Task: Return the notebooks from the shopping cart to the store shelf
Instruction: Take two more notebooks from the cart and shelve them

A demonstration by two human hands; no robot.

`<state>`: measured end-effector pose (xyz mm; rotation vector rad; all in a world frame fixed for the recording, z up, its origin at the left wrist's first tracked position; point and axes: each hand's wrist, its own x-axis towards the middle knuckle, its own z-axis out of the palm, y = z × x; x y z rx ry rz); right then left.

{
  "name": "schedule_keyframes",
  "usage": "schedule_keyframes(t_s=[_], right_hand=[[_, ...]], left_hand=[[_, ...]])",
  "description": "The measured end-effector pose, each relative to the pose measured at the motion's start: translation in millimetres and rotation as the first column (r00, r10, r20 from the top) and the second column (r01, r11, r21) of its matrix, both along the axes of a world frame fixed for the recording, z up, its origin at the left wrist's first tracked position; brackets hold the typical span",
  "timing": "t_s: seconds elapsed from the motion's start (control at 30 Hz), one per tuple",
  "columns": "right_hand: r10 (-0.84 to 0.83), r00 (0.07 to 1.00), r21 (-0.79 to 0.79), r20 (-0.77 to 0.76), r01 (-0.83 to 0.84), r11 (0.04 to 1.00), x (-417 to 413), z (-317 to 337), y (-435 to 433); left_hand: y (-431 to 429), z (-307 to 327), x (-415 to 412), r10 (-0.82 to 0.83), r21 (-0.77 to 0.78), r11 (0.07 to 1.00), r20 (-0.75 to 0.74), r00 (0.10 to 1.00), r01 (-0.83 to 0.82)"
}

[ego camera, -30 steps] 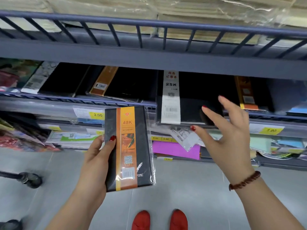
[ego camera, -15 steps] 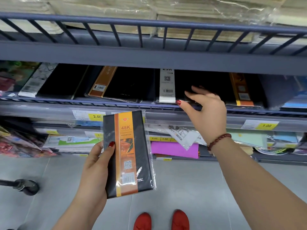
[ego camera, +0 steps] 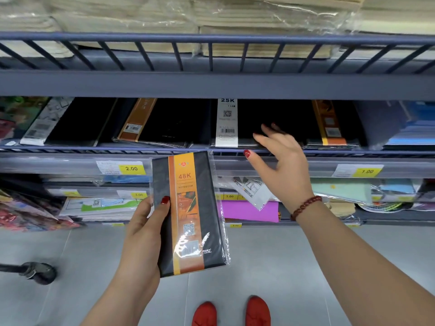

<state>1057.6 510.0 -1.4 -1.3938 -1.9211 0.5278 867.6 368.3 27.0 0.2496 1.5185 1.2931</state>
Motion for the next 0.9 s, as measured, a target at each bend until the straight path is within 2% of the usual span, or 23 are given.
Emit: schedule_keyframes(t_s=[0.17,0.27,0.37,0.5,0.6,0.73,0.8,0.9], right_hand=[[0.060,0.954,-0.156,-0.292,-0.109,0.982,19,12,-40],[0.065,0.876,-0.342,-0.478,-0.254,0.905,32,14,-66],[0.013,0.802,-0.429,-0.597,-0.332,0.840,45,15,-78],[-0.089,0.778,-0.437,-0.621,-0.250,0.864,65,25,-77],[-0.168,0.712,-0.411,-0.682,-0.183,0.893,85,25,-68],[-0.210,0.653,-0.366,-0.727,-0.111,0.924,107,32,-49],[-0.185,0.711,-0.340,-0.678,-0.079,0.937,116,37,-37],[-0.119,0.860,-0.334,-0.496,-0.062,0.941,129,40,-19]], left_hand=[[10,6,21,-0.034,0.040,0.999,0.012,0.999,0.033],[23,11,43,-0.054,0.080,0.995,0.034,0.998,0.051],[38,14,67,-0.102,0.123,0.988,0.047,0.994,0.096],[54,16,95,-0.262,0.185,0.950,0.029,0.965,0.253],[63,16,113,-0.376,0.266,0.890,-0.028,0.926,0.370],[67,8,134,-0.363,0.236,0.885,-0.188,0.912,0.401],[72,4,144,-0.362,0.271,0.868,-0.226,0.904,0.415],[90,4,159,-0.358,0.296,0.851,-0.278,0.892,0.434]])
